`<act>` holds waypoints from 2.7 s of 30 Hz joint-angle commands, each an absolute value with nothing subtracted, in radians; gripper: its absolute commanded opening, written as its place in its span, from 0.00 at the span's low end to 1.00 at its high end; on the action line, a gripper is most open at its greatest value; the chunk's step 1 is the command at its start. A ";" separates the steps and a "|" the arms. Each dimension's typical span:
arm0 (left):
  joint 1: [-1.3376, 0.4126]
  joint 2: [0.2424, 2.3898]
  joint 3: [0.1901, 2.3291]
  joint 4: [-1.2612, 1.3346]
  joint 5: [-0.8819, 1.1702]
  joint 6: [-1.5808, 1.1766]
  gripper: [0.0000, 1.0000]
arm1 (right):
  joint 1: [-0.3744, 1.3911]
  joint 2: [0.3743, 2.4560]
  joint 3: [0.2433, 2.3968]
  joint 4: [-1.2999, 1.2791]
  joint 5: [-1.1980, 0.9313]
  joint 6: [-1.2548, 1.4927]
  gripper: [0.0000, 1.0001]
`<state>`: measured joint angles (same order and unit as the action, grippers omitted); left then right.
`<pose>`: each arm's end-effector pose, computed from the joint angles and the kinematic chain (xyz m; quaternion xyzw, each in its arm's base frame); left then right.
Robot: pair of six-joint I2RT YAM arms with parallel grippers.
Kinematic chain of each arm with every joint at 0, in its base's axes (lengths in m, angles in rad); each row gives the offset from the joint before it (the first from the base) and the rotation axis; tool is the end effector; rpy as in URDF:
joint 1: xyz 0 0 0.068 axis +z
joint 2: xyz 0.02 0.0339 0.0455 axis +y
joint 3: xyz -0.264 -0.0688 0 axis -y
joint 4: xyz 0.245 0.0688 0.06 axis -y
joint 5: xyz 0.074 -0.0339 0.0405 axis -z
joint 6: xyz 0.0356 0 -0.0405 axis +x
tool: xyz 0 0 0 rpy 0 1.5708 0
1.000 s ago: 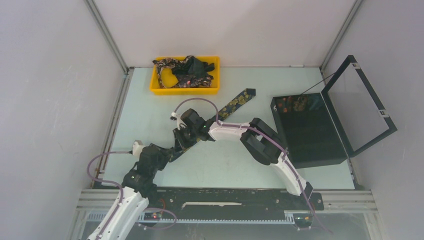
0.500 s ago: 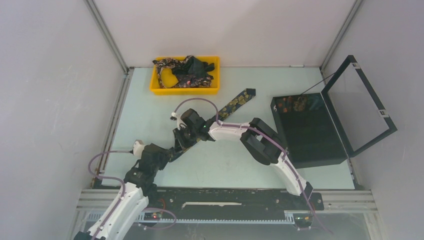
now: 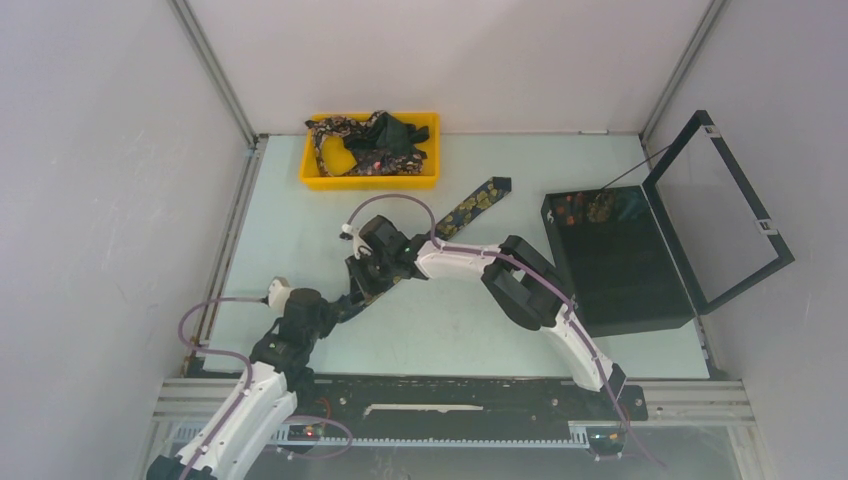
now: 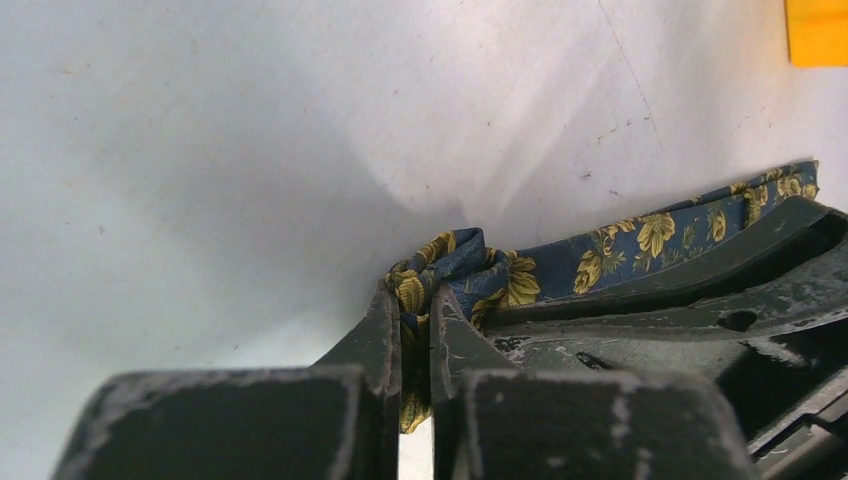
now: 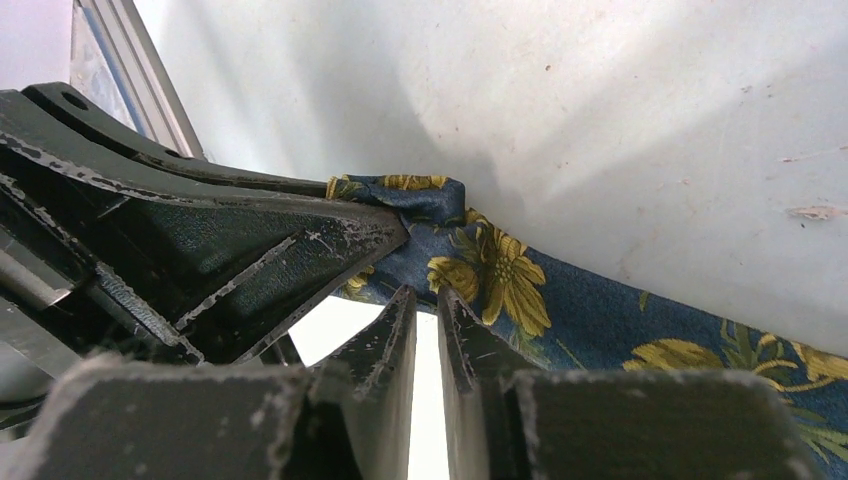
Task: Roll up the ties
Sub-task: Roll the tie at the center of the board.
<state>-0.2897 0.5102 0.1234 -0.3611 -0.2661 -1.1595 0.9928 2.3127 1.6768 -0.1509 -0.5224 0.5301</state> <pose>0.1163 -0.0249 0.1319 -0.4309 0.8015 -0.1717 0.3774 0.2611 0.4328 0.1366 -0.3007 0.8464 0.4274 0.1025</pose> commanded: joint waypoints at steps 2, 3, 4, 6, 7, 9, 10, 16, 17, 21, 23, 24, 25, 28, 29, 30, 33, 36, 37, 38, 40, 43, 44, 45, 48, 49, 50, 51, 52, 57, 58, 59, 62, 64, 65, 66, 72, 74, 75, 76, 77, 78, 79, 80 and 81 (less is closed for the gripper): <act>-0.281 0.506 0.180 -0.463 -0.349 -1.081 0.00 | 0.982 2.270 1.776 -0.270 -0.470 0.491 0.19; -0.282 0.504 0.194 -0.480 -0.353 -1.074 0.00 | 0.983 2.267 1.794 -0.283 -0.464 0.486 0.20; -0.281 0.503 0.208 -0.493 -0.356 -1.068 0.00 | 0.983 2.264 1.809 -0.297 -0.460 0.481 0.20; -0.282 0.505 0.231 -0.508 -0.360 -1.059 0.00 | 0.983 2.266 1.834 -0.316 -0.453 0.476 0.20; -0.282 0.507 0.241 -0.514 -0.361 -1.054 0.00 | 0.986 2.267 1.844 -0.324 -0.450 0.474 0.21; -0.282 0.515 0.261 -0.524 -0.367 -1.044 0.00 | 0.988 2.278 1.859 -0.335 -0.449 0.472 0.21; -0.282 0.522 0.276 -0.535 -0.369 -1.036 0.00 | 0.989 2.281 1.865 -0.337 -0.449 0.472 0.21; -0.282 0.552 0.342 -0.570 -0.367 -0.993 0.00 | 1.005 2.318 1.917 -0.355 -0.446 0.475 0.21; -0.282 0.557 0.355 -0.581 -0.369 -0.987 0.00 | 1.009 2.326 1.927 -0.358 -0.446 0.476 0.21; -0.282 0.576 0.399 -0.615 -0.368 -0.956 0.00 | 1.022 2.358 1.956 -0.361 -0.449 0.484 0.21; -0.282 0.581 0.409 -0.621 -0.362 -0.946 0.00 | 1.026 2.373 1.974 -0.363 -0.450 0.486 0.21; -0.282 0.581 0.413 -0.625 -0.359 -0.942 0.00 | 1.029 2.382 1.986 -0.367 -0.452 0.486 0.21; -0.282 0.583 0.417 -0.630 -0.357 -0.937 0.00 | 1.032 2.388 1.996 -0.370 -0.452 0.488 0.21; -0.282 0.590 0.440 -0.653 -0.358 -0.921 0.00 | 1.037 2.404 2.013 -0.373 -0.454 0.491 0.20; -0.282 0.593 0.446 -0.657 -0.357 -0.915 0.00 | 1.041 2.406 2.013 -0.370 -0.455 0.494 0.20; -0.282 0.595 0.451 -0.660 -0.355 -0.910 0.00 | 1.042 2.408 2.013 -0.367 -0.457 0.496 0.20; -0.282 0.603 0.470 -0.662 -0.343 -0.889 0.00 | 1.049 2.415 2.015 -0.360 -0.466 0.505 0.20; -0.283 0.621 0.491 -0.663 -0.331 -0.867 0.00 | 1.056 2.419 2.019 -0.353 -0.481 0.518 0.20; -0.282 0.633 0.498 -0.663 -0.325 -0.861 0.00 | 1.059 2.419 2.017 -0.347 -0.486 0.523 0.20; -0.282 0.645 0.504 -0.664 -0.319 -0.855 0.00 | 1.060 2.421 2.017 -0.342 -0.491 0.526 0.20; -0.283 0.670 0.514 -0.662 -0.307 -0.846 0.00 | 1.062 2.424 2.017 -0.330 -0.503 0.536 0.20; -0.283 0.700 0.523 -0.655 -0.294 -0.834 0.00 | 1.067 2.432 2.016 -0.315 -0.518 0.550 0.20; -0.283 0.707 0.527 -0.654 -0.290 -0.830 0.00 | 1.067 2.435 2.016 -0.312 -0.521 0.552 0.20; -0.284 0.715 0.531 -0.654 -0.287 -0.825 0.00 | 1.068 2.437 2.014 -0.308 -0.521 0.554 0.20; -0.285 0.747 0.547 -0.655 -0.282 -0.802 0.00 | 1.068 2.438 2.001 -0.295 -0.531 0.564 0.20; -0.288 0.761 0.554 -0.654 -0.282 -0.794 0.00 | 1.069 2.437 1.995 -0.289 -0.533 0.568 0.20; -0.290 0.776 0.561 -0.655 -0.281 -0.789 0.00 | 1.068 2.434 1.989 -0.280 -0.536 0.572 0.20; -0.293 0.800 0.567 -0.656 -0.279 -0.785 0.00 | 1.069 2.431 1.982 -0.273 -0.542 0.577 0.20; -0.297 0.815 0.572 -0.654 -0.276 -0.782 0.00 | 1.068 2.429 1.978 -0.266 -0.546 0.580 0.20; -0.316 0.883 0.603 -0.652 -0.285 -0.764 0.00 | 1.063 2.424 1.957 -0.244 -0.559 0.590 0.20; -0.321 0.895 0.607 -0.651 -0.287 -0.763 0.00 | 1.062 2.423 1.951 -0.238 -0.561 0.592 0.20; -0.325 0.907 0.613 -0.651 -0.290 -0.764 0.00 | 1.059 2.420 1.943 -0.231 -0.564 0.594 0.20; -0.345 0.945 0.625 -0.644 -0.297 -0.768 0.00 | 1.052 2.409 1.905 -0.199 -0.571 0.604 0.19; -0.357 0.974 0.628 -0.634 -0.298 -0.772 0.00 | 1.045 2.399 1.877 -0.183 -0.575 0.609 0.20; -0.364 0.991 0.630 -0.627 -0.300 -0.775 0.00 | 1.043 2.394 1.866 -0.175 -0.576 0.611 0.20; -0.373 1.008 0.633 -0.623 -0.302 -0.777 0.00 | 1.040 2.390 1.853 -0.170 -0.577 0.612 0.20; -0.423 1.104 0.665 -0.619 -0.343 -0.801 0.00 | 1.023 2.361 1.796 -0.138 -0.586 0.614 0.19; -0.433 1.133 0.674 -0.618 -0.353 -0.806 0.00 | 1.017 2.346 1.777 -0.133 -0.586 0.614 0.19; -0.435 1.144 0.677 -0.621 -0.363 -0.811 0.00 | 1.013 2.338 1.768 -0.130 -0.586 0.612 0.19; -0.438 1.150 0.679 -0.625 -0.373 -0.814 0.00 | 1.010 2.332 1.761 -0.135 -0.580 0.608 0.19; -0.439 1.155 0.681 -0.628 -0.380 -0.816 0.00 | 1.008 2.324 1.755 -0.138 -0.577 0.603 0.19; -0.439 1.158 0.682 -0.631 -0.384 -0.817 0.00 | 1.006 2.315 1.747 -0.141 -0.572 0.600 0.19; -0.439 1.161 0.683 -0.632 -0.389 -0.819 0.00 | 1.002 2.307 1.739 -0.142 -0.567 0.598 0.19; -0.440 1.164 0.684 -0.634 -0.392 -0.819 0.00 | 0.998 2.300 1.731 -0.143 -0.565 0.597 0.19; -0.440 1.169 0.684 -0.635 -0.394 -0.820 0.00 | 0.994 2.292 1.723 -0.143 -0.562 0.596 0.19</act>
